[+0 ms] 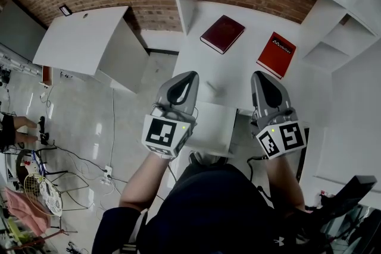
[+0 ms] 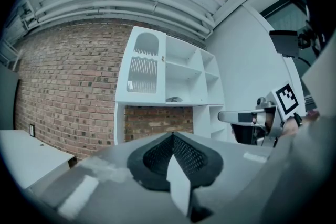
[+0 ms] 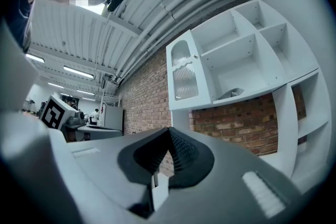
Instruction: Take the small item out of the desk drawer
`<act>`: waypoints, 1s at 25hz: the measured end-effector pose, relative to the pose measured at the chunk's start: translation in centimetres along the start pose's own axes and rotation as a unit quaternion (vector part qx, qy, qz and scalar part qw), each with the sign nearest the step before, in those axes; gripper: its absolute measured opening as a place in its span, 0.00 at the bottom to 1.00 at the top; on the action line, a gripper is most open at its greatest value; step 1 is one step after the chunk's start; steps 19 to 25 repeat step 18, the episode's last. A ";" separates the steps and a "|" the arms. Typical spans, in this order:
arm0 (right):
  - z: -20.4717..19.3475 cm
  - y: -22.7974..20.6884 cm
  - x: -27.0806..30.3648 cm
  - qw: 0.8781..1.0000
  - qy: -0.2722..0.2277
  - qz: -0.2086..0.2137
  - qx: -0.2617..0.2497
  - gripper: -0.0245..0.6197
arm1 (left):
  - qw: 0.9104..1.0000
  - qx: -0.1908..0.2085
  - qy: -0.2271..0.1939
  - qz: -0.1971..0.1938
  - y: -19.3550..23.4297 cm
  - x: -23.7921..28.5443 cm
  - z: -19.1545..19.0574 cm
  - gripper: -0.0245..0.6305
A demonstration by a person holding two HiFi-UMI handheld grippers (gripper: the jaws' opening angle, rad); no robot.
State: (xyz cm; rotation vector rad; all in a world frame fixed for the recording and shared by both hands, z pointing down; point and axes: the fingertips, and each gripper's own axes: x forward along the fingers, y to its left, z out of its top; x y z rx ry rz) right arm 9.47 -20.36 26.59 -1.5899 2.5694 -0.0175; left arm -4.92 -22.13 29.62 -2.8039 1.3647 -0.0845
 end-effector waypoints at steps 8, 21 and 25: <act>-0.2 -0.6 -0.1 1.000 0.001 0.005 0.003 0.04 | 1.000 0.000 0.004 0.004 -0.3 0.5 -0.2 0.04; -0.4 -1.8 -0.3 1.000 -0.004 0.012 0.008 0.04 | 1.000 0.002 0.008 0.010 -0.9 1.4 -0.6 0.04; -0.4 -1.8 -0.3 1.000 -0.004 0.012 0.008 0.04 | 1.000 0.002 0.008 0.010 -0.9 1.4 -0.6 0.04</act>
